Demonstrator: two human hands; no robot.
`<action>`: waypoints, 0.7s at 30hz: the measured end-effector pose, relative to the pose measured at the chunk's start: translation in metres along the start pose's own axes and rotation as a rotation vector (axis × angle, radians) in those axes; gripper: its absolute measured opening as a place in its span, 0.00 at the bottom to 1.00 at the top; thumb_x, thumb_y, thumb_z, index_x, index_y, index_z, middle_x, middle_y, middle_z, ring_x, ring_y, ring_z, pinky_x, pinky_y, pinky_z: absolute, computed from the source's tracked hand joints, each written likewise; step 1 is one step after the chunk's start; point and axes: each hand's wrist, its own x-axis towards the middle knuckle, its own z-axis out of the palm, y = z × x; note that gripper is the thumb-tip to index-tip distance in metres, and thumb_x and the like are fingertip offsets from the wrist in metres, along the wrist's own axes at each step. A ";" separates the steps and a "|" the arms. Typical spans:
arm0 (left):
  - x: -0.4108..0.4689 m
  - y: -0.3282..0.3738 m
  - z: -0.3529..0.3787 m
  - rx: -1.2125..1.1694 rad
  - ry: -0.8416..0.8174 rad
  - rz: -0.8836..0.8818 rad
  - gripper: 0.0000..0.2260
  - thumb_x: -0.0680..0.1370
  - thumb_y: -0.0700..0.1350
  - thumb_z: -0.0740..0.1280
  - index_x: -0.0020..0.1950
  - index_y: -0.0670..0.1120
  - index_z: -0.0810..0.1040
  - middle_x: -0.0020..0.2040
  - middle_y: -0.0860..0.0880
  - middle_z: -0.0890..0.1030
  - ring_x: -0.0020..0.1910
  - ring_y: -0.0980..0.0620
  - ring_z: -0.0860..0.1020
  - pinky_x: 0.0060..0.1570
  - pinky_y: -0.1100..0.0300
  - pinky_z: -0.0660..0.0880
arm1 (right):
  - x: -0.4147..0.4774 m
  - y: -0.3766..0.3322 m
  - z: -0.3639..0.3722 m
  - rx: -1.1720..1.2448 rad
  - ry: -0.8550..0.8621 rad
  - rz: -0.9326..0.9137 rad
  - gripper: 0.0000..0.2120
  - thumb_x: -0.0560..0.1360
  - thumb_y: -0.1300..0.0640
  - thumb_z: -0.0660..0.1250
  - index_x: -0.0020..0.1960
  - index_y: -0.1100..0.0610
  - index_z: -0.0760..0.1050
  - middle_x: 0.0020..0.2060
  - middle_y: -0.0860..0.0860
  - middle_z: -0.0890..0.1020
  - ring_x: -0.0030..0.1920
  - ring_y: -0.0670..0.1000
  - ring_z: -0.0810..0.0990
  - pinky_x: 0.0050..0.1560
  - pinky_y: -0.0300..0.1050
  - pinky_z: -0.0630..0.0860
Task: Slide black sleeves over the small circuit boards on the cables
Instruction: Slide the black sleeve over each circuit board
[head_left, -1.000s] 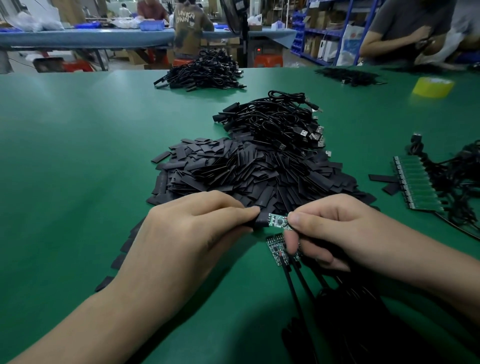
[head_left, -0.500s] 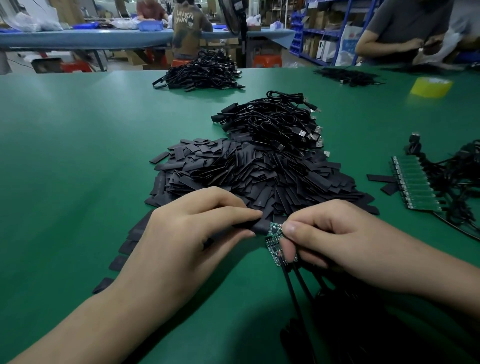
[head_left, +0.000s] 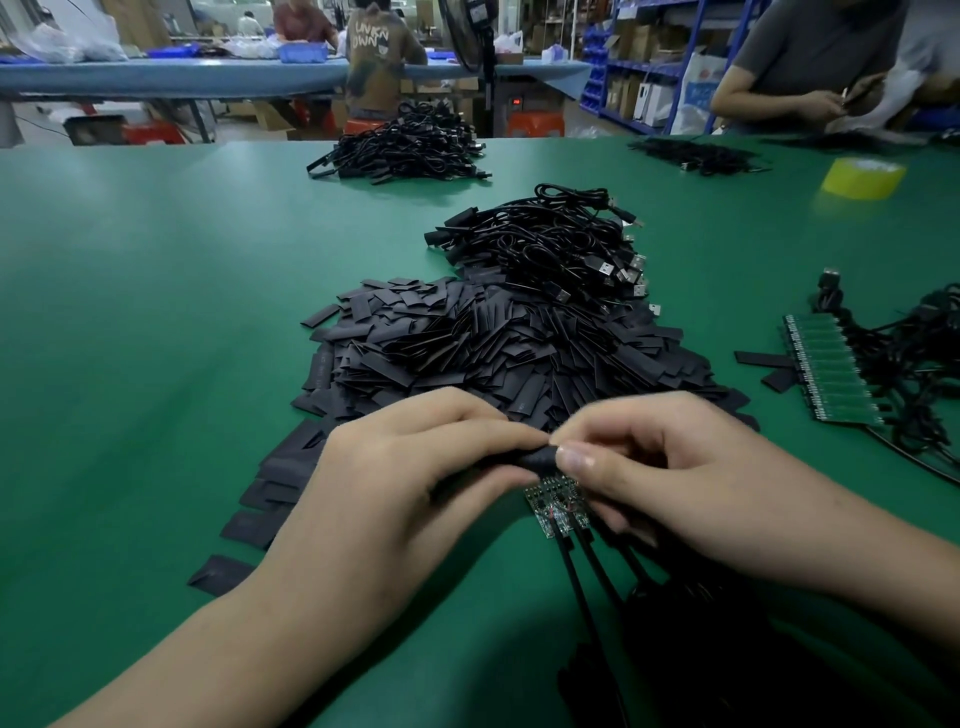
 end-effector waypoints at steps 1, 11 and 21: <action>0.000 -0.003 0.000 -0.036 -0.001 -0.022 0.08 0.76 0.49 0.74 0.53 0.49 0.87 0.48 0.57 0.83 0.48 0.65 0.80 0.50 0.72 0.73 | 0.000 0.001 0.000 0.012 0.080 -0.035 0.04 0.80 0.49 0.68 0.50 0.45 0.81 0.31 0.47 0.80 0.30 0.44 0.74 0.33 0.41 0.70; -0.001 -0.004 0.000 -0.202 0.076 -0.162 0.08 0.74 0.50 0.73 0.51 0.51 0.87 0.46 0.59 0.85 0.48 0.60 0.83 0.49 0.69 0.74 | -0.005 -0.001 -0.002 -0.420 0.382 -0.474 0.01 0.77 0.57 0.73 0.48 0.53 0.83 0.41 0.43 0.82 0.42 0.44 0.82 0.44 0.38 0.76; -0.004 -0.002 0.005 -0.374 0.080 -0.260 0.08 0.73 0.49 0.74 0.51 0.54 0.86 0.47 0.61 0.86 0.49 0.60 0.84 0.51 0.69 0.76 | -0.004 0.001 -0.005 -0.512 0.379 -0.558 0.03 0.78 0.60 0.72 0.49 0.57 0.84 0.43 0.47 0.83 0.44 0.45 0.81 0.46 0.42 0.76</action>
